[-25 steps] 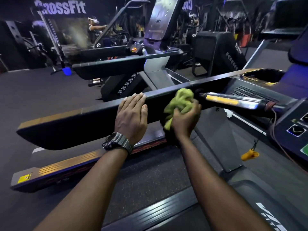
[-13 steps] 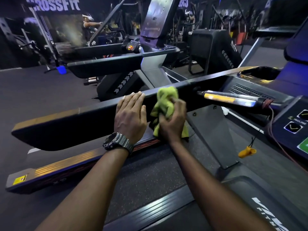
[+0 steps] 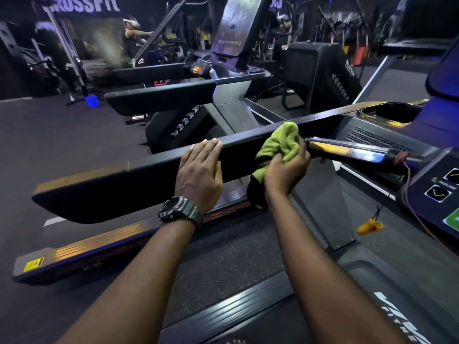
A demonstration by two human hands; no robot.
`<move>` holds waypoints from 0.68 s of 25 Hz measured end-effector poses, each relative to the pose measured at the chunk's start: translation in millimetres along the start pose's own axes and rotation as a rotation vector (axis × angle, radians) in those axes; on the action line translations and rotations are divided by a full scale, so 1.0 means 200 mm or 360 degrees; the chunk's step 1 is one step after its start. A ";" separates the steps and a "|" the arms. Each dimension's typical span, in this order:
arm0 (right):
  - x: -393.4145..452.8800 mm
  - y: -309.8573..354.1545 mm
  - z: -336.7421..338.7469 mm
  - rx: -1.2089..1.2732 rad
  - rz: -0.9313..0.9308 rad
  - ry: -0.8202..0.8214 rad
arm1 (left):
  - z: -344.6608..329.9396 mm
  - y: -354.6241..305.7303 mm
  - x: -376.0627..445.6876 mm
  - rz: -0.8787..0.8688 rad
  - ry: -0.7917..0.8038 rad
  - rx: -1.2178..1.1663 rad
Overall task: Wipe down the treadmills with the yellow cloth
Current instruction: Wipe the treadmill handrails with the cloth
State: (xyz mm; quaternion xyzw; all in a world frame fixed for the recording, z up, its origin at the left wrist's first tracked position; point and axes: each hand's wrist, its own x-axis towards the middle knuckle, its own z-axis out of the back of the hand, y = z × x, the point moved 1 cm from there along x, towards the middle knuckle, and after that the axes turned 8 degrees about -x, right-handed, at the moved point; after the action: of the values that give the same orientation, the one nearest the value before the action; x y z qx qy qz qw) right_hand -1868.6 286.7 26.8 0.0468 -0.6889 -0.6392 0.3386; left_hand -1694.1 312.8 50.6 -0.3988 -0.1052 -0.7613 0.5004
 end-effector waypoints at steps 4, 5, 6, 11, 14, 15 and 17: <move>-0.39 0.04 0.02 -0.0122 0.0644 0.0533 | 0.03 0.01 0.01 0.0016 0.0104 -0.0027; -0.35 0.02 0.05 -0.0084 0.0687 0.0605 | 0.03 0.01 0.01 0.0010 0.0140 -0.0020; -0.22 0.01 0.05 -0.0030 0.0558 0.0508 | 0.04 0.00 0.01 0.0008 0.0169 -0.0015; -0.24 0.09 0.00 -0.0210 0.0180 0.0361 | 0.05 -0.01 0.03 0.0047 0.0247 -0.0040; -0.29 0.05 0.09 -0.0051 0.0421 0.0677 | 0.06 -0.01 0.04 0.0059 0.0319 -0.0029; -0.13 0.03 0.08 -0.0005 0.0281 0.0460 | 0.07 -0.02 0.04 0.0069 0.0353 -0.0016; 0.07 0.11 0.08 -0.0189 0.0077 0.0155 | 0.07 -0.04 0.06 0.0117 0.0430 -0.0001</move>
State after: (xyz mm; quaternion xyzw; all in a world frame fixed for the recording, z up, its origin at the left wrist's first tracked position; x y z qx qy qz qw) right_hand -1880.5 297.7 53.1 0.0409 -0.6334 -0.6675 0.3892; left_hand -1696.1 315.9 70.3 -0.2963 -0.0219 -0.7893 0.5374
